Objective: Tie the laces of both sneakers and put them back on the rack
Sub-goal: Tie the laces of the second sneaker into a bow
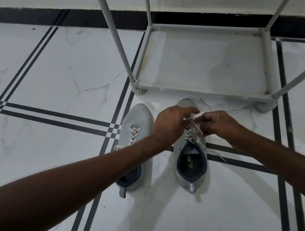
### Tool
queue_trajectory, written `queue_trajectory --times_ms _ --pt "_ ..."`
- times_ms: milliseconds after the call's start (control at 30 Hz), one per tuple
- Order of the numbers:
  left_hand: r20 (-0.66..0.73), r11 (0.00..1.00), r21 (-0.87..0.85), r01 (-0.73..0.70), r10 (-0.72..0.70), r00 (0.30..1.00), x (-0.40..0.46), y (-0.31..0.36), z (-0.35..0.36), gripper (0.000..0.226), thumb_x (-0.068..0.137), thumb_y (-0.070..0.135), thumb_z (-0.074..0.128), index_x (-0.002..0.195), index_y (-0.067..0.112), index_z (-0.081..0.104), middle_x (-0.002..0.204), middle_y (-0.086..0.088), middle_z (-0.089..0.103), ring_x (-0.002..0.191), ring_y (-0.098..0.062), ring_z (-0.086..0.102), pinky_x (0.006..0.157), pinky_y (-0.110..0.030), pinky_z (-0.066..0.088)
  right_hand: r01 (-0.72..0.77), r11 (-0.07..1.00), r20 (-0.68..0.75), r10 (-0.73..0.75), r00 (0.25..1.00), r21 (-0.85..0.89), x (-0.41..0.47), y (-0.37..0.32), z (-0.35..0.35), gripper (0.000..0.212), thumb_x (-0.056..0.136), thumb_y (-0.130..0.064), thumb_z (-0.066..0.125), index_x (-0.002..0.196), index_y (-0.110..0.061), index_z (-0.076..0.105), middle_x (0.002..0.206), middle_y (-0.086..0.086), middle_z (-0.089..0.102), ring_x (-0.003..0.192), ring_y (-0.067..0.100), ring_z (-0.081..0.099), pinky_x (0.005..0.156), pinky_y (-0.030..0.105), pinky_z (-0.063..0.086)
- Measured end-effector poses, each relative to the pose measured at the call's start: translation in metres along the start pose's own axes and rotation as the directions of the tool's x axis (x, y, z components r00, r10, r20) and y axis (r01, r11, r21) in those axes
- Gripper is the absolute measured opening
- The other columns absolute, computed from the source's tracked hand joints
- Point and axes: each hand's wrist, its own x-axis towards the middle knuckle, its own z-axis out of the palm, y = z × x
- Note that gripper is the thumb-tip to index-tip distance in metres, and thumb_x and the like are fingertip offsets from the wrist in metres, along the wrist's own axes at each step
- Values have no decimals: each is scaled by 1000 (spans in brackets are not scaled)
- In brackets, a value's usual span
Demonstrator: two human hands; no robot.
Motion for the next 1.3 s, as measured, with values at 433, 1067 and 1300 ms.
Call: queue_trajectory --times_ms 433,1067,1300 --pt "310 554 -282 784 -721 620 -17 -35 -27 30 92 3 46 122 10 52 78 -19 74 55 -28 69 55 -41 60 2 503 17 26 1000 -864 -11 16 -60 15 84 -17 67 76 -29 71 86 -3 70 81 15 60 67 28 41" --pt "462 957 16 290 -265 847 -23 -14 10 14 94 19 57 92 9 67 88 -10 74 79 -29 70 73 -33 54 189 799 81 -175 981 -571 -16 38 10 23 93 -24 55 70 -26 55 67 -7 59 64 9 54 59 27 38" --pt "517 991 137 1 -72 853 -28 -25 6 28 95 37 49 83 21 69 77 -3 74 74 -26 68 66 -35 52 297 515 206 -228 952 -804 -19 37 -2 32 96 -35 48 68 -20 48 61 -3 56 63 17 53 61 38 42"
